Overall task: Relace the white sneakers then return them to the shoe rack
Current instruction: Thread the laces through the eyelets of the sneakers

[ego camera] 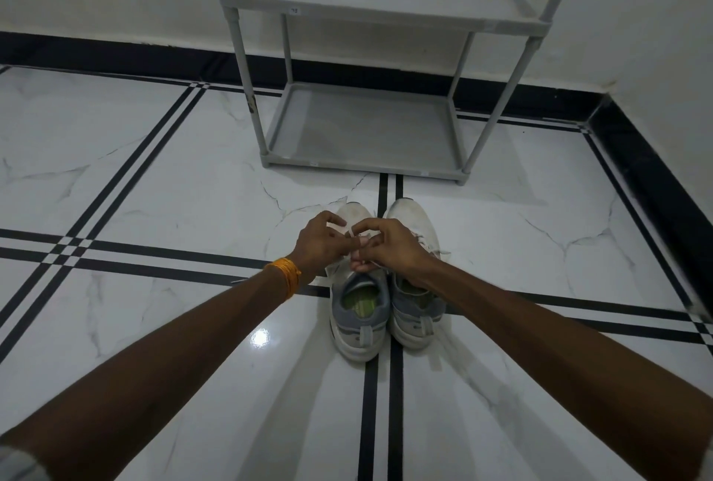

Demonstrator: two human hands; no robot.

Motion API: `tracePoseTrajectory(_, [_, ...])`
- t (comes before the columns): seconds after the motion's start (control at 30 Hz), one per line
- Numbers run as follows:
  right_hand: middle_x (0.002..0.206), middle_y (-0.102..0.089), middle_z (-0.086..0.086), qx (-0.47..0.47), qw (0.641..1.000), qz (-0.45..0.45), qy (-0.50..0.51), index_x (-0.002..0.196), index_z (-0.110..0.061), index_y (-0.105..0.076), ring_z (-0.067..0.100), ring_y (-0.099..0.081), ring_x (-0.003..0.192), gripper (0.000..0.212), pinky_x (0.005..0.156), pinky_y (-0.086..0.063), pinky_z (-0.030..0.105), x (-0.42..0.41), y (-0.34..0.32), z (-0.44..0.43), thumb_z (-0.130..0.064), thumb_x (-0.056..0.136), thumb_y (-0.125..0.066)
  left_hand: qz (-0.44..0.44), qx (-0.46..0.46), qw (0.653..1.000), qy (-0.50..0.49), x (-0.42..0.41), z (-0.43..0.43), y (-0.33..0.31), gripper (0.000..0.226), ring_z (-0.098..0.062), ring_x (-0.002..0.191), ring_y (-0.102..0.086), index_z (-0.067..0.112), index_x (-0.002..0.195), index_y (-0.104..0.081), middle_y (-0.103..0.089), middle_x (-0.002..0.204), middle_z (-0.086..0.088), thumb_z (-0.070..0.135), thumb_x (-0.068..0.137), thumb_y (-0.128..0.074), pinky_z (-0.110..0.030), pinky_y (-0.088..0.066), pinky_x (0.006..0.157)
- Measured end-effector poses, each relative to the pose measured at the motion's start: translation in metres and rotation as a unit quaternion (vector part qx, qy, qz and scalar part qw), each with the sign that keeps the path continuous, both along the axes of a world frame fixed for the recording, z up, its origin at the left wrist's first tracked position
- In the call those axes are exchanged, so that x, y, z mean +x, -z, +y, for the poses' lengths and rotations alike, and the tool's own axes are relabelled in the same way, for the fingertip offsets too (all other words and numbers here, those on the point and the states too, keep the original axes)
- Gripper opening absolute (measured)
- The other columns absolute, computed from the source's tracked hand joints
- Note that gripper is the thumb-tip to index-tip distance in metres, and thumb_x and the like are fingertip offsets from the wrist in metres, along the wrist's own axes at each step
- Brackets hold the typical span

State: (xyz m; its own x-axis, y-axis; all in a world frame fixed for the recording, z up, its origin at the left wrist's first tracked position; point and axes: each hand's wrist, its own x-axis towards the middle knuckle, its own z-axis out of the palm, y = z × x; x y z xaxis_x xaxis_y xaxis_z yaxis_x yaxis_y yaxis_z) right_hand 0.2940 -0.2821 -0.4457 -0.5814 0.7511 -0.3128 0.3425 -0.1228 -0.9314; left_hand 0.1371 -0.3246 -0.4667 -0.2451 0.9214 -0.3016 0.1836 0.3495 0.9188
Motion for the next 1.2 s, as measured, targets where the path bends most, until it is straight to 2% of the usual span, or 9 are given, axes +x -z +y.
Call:
tracePoseTrajectory(0.13, [0.086,-0.071,0.03,0.018,0.999,-0.005,-0.032,0.11,-0.003,-0.061,0.041,-0.073,0.08,0.032,0.077,-0.061,0.049,-0.001,-0.004,-0.001,0.011,0.083,-0.068,-0.035,0.014,0.994,0.108,-0.008,-0.005,0.0,0.036,-0.021,0.07,-0.054,-0.003,0.098,-0.064,-0.06,0.08,-0.016,0.029,0.084,-0.073,-0.028,-0.046,0.06])
tracePoseTrajectory(0.27, [0.085,-0.069,0.028,0.0,1.0,-0.003,-0.005,0.102,-0.012,-0.042,0.041,-0.071,0.079,0.036,0.078,-0.06,0.051,0.0,-0.003,-0.001,0.009,0.085,-0.066,0.034,0.052,0.995,0.074,-0.003,-0.005,0.002,0.023,-0.021,0.069,-0.059,0.011,0.082,-0.065,-0.067,0.075,-0.009,0.032,0.08,-0.075,-0.038,-0.049,0.066])
tracePoseTrajectory(0.4, [0.087,-0.069,0.028,-0.022,1.0,-0.007,0.01,0.101,-0.01,-0.044,0.038,-0.072,0.081,0.032,0.08,-0.06,0.049,0.001,-0.002,-0.002,0.011,0.086,-0.062,0.091,0.093,0.991,0.038,-0.002,-0.007,0.002,0.023,-0.023,0.07,-0.066,0.012,0.084,-0.065,-0.072,0.08,-0.011,0.03,0.078,-0.078,-0.033,-0.054,0.063])
tracePoseTrajectory(0.53, [0.091,-0.068,0.029,-0.04,0.998,-0.006,0.039,0.104,-0.004,-0.048,0.032,-0.072,0.078,0.029,0.076,-0.062,0.043,0.0,-0.004,-0.004,0.015,0.085,-0.057,0.256,0.145,0.95,0.105,-0.003,-0.005,-0.005,0.013,-0.018,0.07,-0.067,0.012,0.091,-0.076,-0.075,0.083,-0.008,0.021,0.081,-0.075,-0.03,-0.057,0.071])
tracePoseTrajectory(0.7, [0.083,-0.07,0.02,-0.019,0.998,-0.025,0.054,0.101,-0.001,-0.051,0.024,-0.074,0.07,0.025,0.064,-0.062,0.033,-0.001,-0.006,-0.008,0.017,0.084,-0.058,0.351,0.145,0.9,0.212,-0.007,-0.003,-0.016,0.018,-0.02,0.08,-0.069,0.01,0.101,-0.077,-0.077,0.095,-0.01,0.012,0.085,-0.07,-0.025,-0.053,0.079])
tracePoseTrajectory(0.87, [0.078,-0.072,0.02,0.062,0.993,-0.068,0.078,0.093,0.004,-0.059,0.027,-0.075,0.068,0.015,0.065,-0.063,0.036,-0.003,-0.007,-0.008,0.01,0.083,-0.067,0.456,0.105,0.841,0.272,-0.001,-0.002,-0.012,0.023,-0.027,0.089,-0.067,0.013,0.109,-0.07,-0.073,0.101,-0.01,0.012,0.087,-0.065,-0.029,-0.051,0.08])
tracePoseTrajectory(1.07, [0.073,-0.072,0.012,0.172,0.98,-0.09,0.045,0.084,-0.002,-0.064,0.022,-0.075,0.066,0.008,0.064,-0.063,0.033,-0.002,-0.006,-0.011,0.004,0.085,-0.068,0.375,0.031,0.898,0.227,-0.002,0.003,-0.018,0.025,-0.026,0.09,-0.063,0.006,0.11,-0.069,-0.072,0.105,-0.012,0.007,0.092,-0.052,-0.026,-0.043,0.075])
tracePoseTrajectory(1.13, [0.074,-0.072,0.011,0.191,0.977,-0.084,0.045,0.082,-0.005,-0.063,0.02,-0.074,0.066,0.01,0.062,-0.063,0.032,-0.001,-0.007,-0.01,0.004,0.085,-0.068,0.298,-0.006,0.93,0.216,-0.004,0.003,-0.023,0.022,-0.02,0.084,-0.058,0.006,0.106,-0.07,-0.069,0.095,-0.008,0.01,0.094,-0.051,-0.023,-0.041,0.067])
tracePoseTrajectory(1.2, [0.077,-0.073,0.013,0.187,0.979,-0.08,0.027,0.084,-0.004,-0.063,0.018,-0.075,0.068,0.009,0.063,-0.063,0.032,0.001,-0.01,-0.008,0.002,0.084,-0.07,0.156,-0.058,0.968,0.186,-0.009,0.0,-0.024,0.021,-0.017,0.077,-0.053,0.004,0.102,-0.069,-0.062,0.082,-0.004,0.012,0.095,-0.051,-0.02,-0.04,0.057])
